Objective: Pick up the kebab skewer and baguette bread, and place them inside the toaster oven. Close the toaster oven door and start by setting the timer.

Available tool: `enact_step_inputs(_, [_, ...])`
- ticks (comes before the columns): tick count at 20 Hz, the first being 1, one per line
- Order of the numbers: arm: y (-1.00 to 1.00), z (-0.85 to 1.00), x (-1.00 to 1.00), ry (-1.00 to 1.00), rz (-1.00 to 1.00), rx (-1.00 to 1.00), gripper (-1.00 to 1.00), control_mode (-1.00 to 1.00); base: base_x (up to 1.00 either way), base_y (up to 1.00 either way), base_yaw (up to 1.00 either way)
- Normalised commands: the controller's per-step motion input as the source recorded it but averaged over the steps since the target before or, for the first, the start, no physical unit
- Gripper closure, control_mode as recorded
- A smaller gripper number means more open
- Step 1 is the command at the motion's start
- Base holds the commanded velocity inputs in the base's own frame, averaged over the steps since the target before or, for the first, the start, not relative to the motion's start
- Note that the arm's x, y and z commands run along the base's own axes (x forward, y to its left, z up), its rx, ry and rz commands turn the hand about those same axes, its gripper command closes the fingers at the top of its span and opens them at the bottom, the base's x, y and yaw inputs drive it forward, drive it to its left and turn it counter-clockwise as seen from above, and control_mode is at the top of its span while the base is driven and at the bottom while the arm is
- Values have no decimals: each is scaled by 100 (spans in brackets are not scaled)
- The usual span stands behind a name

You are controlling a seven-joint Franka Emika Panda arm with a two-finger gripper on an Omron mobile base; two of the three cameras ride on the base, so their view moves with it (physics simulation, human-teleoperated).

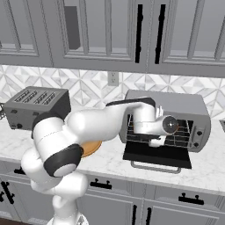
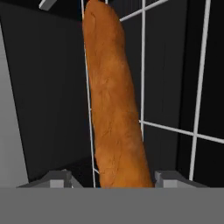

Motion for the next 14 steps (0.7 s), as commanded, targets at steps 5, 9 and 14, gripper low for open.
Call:
enact_step_inputs(5, [0, -7, -24, -4, 0, -4, -100, -100, 0, 0, 0])
enact_step_inputs(9, [3, 14, -24, -6, 0, -4, -100, -100, 0, 0, 0])
enact_step_inputs(14, [50, 82, -45, 0, 1, -7, -100, -100, 0, 0, 0])
